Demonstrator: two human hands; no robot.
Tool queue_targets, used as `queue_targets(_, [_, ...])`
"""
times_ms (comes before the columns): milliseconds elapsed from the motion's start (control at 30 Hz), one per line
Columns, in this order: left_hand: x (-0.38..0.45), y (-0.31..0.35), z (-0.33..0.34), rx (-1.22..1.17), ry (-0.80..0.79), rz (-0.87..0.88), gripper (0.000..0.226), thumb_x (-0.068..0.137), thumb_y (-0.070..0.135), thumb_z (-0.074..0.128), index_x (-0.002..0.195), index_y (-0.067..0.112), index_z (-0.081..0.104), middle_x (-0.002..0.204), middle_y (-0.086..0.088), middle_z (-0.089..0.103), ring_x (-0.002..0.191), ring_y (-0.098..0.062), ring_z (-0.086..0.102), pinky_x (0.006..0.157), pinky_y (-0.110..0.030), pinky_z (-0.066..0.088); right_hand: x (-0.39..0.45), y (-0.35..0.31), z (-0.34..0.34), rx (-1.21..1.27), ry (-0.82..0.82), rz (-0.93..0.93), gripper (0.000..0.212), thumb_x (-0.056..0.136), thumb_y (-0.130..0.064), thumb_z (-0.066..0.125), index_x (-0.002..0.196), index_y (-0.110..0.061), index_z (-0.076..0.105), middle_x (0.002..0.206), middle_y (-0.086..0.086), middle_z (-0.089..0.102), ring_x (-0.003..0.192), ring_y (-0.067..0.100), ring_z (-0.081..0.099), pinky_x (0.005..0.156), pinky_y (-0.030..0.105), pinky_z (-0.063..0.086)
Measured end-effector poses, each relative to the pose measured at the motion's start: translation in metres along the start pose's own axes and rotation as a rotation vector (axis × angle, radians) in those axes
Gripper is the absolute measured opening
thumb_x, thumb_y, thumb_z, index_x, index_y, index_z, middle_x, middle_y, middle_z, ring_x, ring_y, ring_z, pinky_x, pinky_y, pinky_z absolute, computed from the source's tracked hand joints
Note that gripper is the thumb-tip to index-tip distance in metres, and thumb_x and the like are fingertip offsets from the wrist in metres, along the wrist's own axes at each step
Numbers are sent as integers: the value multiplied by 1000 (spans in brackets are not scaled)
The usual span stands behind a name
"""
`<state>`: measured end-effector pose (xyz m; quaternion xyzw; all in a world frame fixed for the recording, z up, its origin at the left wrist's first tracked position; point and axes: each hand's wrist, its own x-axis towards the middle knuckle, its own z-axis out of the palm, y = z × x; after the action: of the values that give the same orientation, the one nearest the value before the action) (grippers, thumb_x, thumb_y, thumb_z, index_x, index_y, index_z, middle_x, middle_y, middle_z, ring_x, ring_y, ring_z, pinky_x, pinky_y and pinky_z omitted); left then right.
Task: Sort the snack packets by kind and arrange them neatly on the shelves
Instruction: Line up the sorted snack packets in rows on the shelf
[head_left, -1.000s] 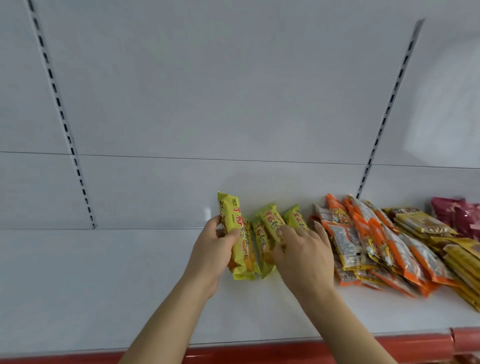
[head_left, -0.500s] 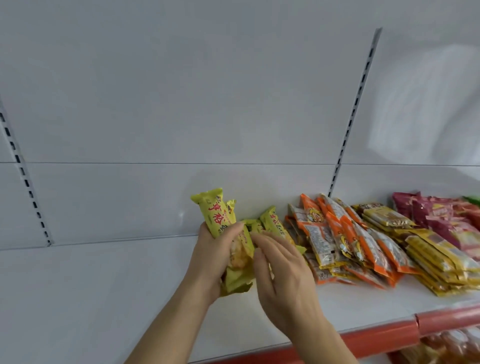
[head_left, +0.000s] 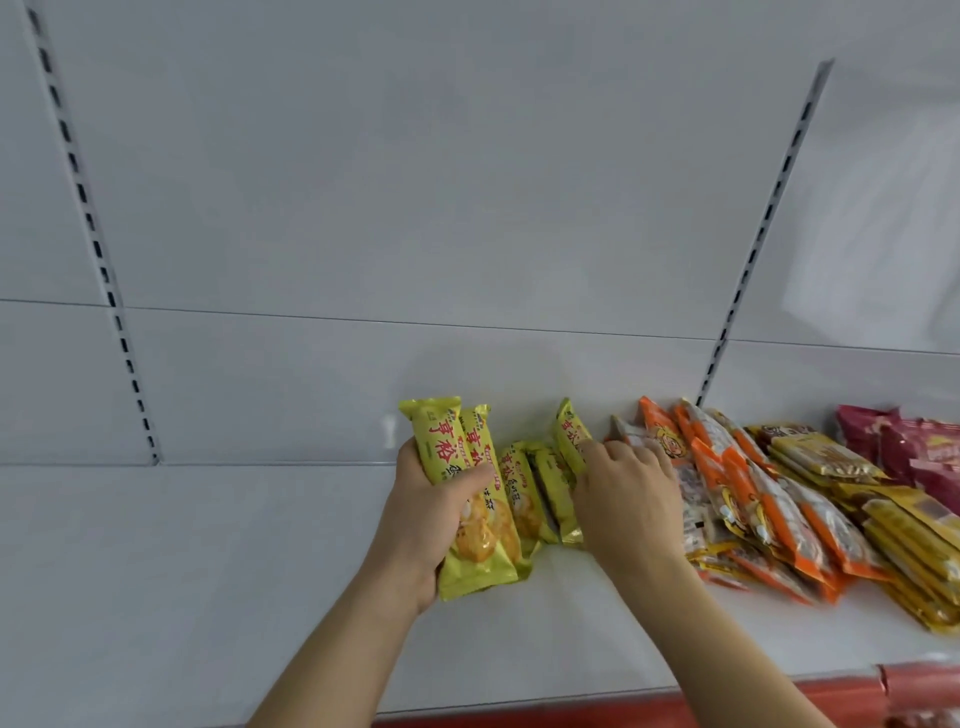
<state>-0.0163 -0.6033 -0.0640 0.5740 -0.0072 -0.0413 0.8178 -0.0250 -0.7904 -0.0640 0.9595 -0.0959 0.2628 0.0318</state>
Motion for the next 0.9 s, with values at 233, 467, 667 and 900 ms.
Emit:
queue_targets(233, [-7,5,-4,-38,93,54,35,93,23,76,123,27,57,111,-5,77,94,-25,78,82,-50,64,-41,-39,-33,782,192,-108,40,92,-28,69,131,-20,63,110,-13,65,95,4,60,79,16,46])
queue_targets(467, [-34,10,-47,-55,222,72,32,96,33,71,123,25,57,107,-5,78,93,-22,79,77,-43,63,-57,-91,-22,1034,-98,-228,53,86,-30,74,136,-31,58,113,-21,52,106,-1,55,85,6,40])
queue_targets(667, [-65,34,-122,43,347,157,38,93,36,74,125,28,57,102,3,79,92,-19,78,77,-44,64,-73,-165,-43,1430,-467,-189,23,103,-27,51,115,-43,63,94,-12,73,83,7,68,71,27,54])
queue_targets(900, [-109,81,-238,14,449,219,36,104,35,58,138,43,48,99,2,80,88,-18,79,77,-46,64,-103,-286,-69,1524,-584,-126,17,99,-28,59,115,-33,64,92,-11,77,84,9,73,72,25,57])
